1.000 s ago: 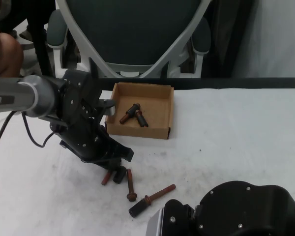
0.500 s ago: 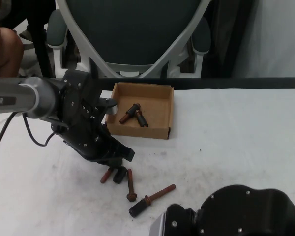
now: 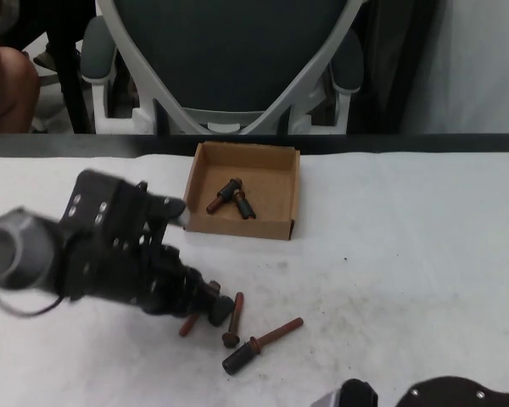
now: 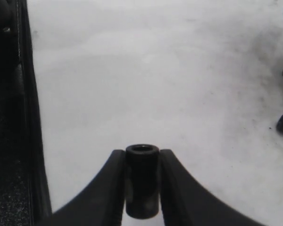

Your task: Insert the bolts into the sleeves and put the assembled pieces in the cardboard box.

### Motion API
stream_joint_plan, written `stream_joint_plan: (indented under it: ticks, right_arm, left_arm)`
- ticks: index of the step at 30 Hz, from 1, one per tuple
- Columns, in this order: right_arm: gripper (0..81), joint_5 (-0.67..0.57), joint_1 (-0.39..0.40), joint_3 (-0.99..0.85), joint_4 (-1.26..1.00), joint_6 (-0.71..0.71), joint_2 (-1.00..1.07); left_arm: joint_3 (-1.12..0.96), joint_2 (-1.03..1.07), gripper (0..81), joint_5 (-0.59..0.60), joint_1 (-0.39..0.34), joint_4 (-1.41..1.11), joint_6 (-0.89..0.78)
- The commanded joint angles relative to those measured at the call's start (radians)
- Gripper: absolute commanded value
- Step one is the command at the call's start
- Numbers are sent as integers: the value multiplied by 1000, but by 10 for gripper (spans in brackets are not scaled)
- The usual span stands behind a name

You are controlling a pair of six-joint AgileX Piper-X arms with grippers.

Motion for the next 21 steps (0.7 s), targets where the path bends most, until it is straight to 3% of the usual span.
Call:
stream_joint_plan:
  ticks: [1, 8, 21]
  right_arm:
    - [2, 18, 1, 18, -65, 31, -12]
    - [2, 37, -4, 90, -249, 92, -12]
    - [2, 28, -4, 94, -362, 79, -12]
  left_arm:
    - [99, -77, 8, 26, -11, -158, -22]
    - [342, -283, 8, 111, -16, -532, -169]
    - [673, -580, 8, 253, -68, -1092, -370]
